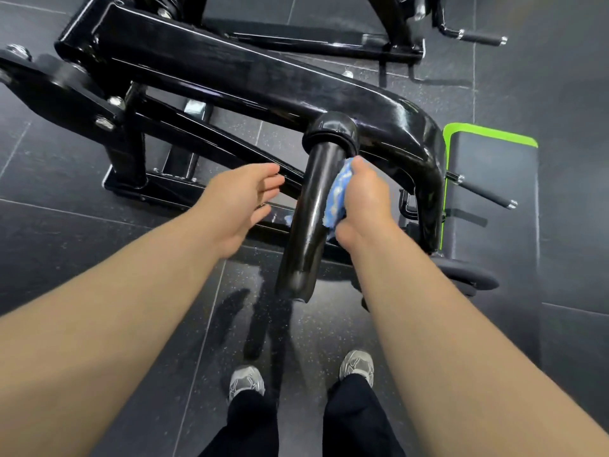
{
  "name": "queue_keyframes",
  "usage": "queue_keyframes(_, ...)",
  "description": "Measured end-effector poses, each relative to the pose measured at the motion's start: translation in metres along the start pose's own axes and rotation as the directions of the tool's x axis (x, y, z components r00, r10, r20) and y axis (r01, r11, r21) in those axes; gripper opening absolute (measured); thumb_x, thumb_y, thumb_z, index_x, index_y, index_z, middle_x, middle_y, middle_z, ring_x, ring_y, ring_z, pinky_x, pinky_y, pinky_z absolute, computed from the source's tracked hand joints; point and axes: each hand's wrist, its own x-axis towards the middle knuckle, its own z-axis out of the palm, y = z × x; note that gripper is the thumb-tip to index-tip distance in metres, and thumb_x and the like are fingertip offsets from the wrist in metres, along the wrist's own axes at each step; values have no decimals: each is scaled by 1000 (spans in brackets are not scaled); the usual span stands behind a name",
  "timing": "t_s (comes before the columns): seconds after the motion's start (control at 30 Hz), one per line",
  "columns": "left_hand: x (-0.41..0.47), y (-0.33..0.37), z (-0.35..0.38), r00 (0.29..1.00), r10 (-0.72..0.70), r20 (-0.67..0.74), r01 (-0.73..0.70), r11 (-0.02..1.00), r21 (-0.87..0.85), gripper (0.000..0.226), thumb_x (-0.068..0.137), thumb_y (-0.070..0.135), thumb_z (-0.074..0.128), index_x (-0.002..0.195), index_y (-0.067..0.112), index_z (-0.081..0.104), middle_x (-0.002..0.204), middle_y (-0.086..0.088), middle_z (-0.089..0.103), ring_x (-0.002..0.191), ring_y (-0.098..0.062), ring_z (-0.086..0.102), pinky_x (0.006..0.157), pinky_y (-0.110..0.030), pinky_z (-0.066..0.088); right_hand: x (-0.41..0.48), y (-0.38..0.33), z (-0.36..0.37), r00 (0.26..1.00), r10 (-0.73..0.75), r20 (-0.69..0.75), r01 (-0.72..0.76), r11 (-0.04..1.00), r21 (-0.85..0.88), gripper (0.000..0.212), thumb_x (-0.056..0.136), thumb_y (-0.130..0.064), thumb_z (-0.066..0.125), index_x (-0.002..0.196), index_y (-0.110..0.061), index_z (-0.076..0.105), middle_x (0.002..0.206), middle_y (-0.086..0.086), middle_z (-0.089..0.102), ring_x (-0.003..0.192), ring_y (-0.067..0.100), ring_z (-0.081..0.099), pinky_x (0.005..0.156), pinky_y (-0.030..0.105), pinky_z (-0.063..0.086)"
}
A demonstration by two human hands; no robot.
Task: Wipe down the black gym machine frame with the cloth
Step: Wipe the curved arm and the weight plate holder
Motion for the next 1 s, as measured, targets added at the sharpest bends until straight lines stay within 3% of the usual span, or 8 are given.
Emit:
queue_keyframes(0.07, -9, -7, 0, 1000, -15, 12, 14, 999, 37, 22, 96, 20, 52, 114, 18, 64, 115, 0, 68, 108, -10, 62, 100, -32, 46, -24, 18, -2, 997, -67, 29, 71, 973, -217, 23, 96, -28, 35, 97, -9, 49, 62, 22, 50, 48, 33, 54, 53, 31, 46)
queue_keyframes(0.17, -21, -22, 5, 995, -28, 92, 21, 996, 83, 26, 96, 11, 45, 109, 14, 67, 105, -3, 73, 99, -14, 68, 97, -36, 51, -56, 51, -16, 995, -87, 51, 100, 857, -506, 23, 98, -32, 36, 117, -22, 45, 85, 7, 57, 80, 26, 56, 76, 37, 45)
queue_keyframes(0.43, -21, -35, -11, 987, -47, 154, 40, 998, 46, 29, 97, 10, 40, 114, 14, 64, 102, -1, 74, 98, -16, 70, 95, -38, 52, -3, 8, 26, 907, -384, -175, 239, 808, -538, 23, 101, -27, 33, 108, -11, 50, 98, 6, 53, 83, 21, 47, 63, 29, 33)
queue_keyframes(0.57, -21, -35, -20, 982, -34, 187, 34, 999, 3, 27, 98, 12, 42, 113, 14, 65, 100, -1, 75, 94, -14, 71, 90, -35, 55, -38, 44, 17, 840, -541, 31, 450, 665, -596, 45, 100, -42, 32, 138, -22, 45, 149, -5, 39, 132, 14, 40, 98, 21, 30)
queue_keyframes(0.7, -21, -40, -23, 980, -24, 198, 39, 997, -72, 27, 97, 10, 46, 113, 7, 67, 78, -1, 73, 63, -8, 68, 70, -25, 56, -82, 86, 5, 697, -646, 310, 670, 434, -602, 37, 102, -39, 34, 120, -24, 63, 143, -31, 29, 143, 0, 8, 115, 36, 23)
queue_keyframes(0.8, -20, -46, -27, 979, -36, 199, 49, 997, -60, 27, 98, 13, 44, 113, 10, 66, 95, -5, 75, 80, -11, 72, 77, -28, 55, -51, 67, 10, 721, -598, 351, 619, 327, -714, 34, 102, -26, 39, 126, -20, 62, 153, -13, 33, 147, 10, 4, 117, 34, 16)
queue_keyframes(0.93, -19, -50, -40, 989, -41, 139, 46, 998, -32, 26, 100, 13, 41, 111, 12, 64, 97, -3, 75, 91, -14, 72, 85, -31, 55, -16, 33, 24, 690, -711, 137, 596, 450, -665, 45, 89, -16, 60, 132, -14, 47, 144, 3, 36, 124, 17, 41, 100, 23, 32)
queue_keyframes(1.0, -21, -51, -43, 991, -35, 131, 41, 998, -37, 25, 99, 12, 41, 110, 12, 64, 98, -3, 75, 91, -13, 72, 83, -30, 56, -16, 32, 29, 774, -630, -66, 443, 612, -655, 53, 83, -23, 67, 128, -14, 41, 127, 2, 40, 98, 18, 48, 84, 22, 37)
